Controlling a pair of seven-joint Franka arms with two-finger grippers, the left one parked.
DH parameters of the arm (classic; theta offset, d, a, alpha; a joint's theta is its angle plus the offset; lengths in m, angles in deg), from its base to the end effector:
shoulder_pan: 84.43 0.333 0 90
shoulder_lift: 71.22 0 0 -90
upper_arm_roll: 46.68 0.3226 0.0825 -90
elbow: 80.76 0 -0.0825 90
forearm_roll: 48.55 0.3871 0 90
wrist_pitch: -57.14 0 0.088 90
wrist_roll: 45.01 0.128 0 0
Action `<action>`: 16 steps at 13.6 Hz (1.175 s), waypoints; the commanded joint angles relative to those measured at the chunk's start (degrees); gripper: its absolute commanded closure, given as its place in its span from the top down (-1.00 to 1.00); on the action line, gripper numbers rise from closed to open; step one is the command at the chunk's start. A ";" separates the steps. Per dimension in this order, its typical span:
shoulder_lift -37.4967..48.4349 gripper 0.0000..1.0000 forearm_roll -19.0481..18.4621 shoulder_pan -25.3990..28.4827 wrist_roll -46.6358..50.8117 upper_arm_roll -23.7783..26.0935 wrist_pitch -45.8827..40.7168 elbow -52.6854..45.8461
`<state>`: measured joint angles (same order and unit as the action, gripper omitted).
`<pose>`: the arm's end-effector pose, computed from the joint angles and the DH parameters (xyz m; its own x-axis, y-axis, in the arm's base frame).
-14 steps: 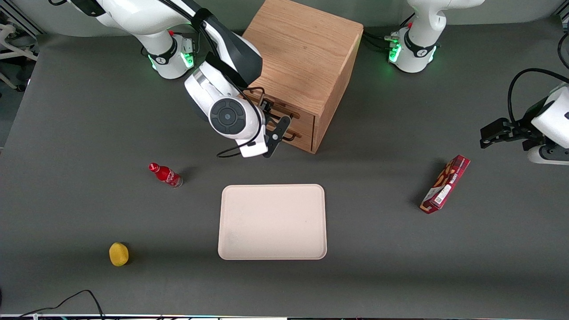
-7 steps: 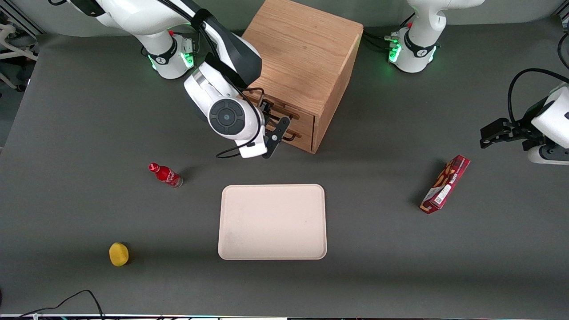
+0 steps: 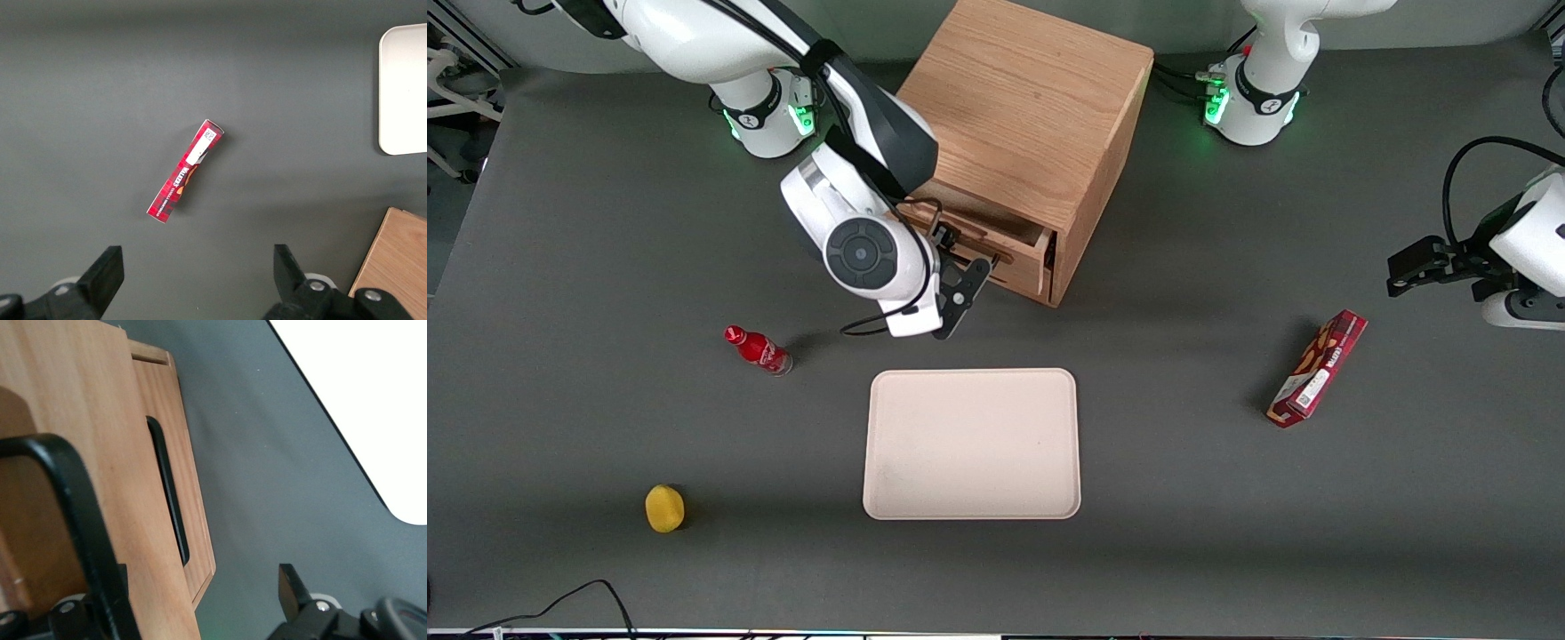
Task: Open upper drawer
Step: 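Pull the upper drawer outward from the cabinet with the right gripper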
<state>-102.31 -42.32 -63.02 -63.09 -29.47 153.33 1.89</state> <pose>0.5346 0.4043 0.3536 0.5502 0.8132 -0.1897 0.7460 -0.5807 -0.3259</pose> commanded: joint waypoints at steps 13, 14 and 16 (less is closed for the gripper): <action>-2.48 1.00 -3.68 -3.31 -5.30 0.19 -0.13 -5.48; -2.48 1.00 -3.68 -3.74 -5.39 -0.07 -0.13 -5.83; -2.75 1.00 -3.68 -3.92 -6.44 -0.34 -0.21 -6.36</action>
<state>-103.60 -45.26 -66.65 -67.43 -29.79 153.64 -1.98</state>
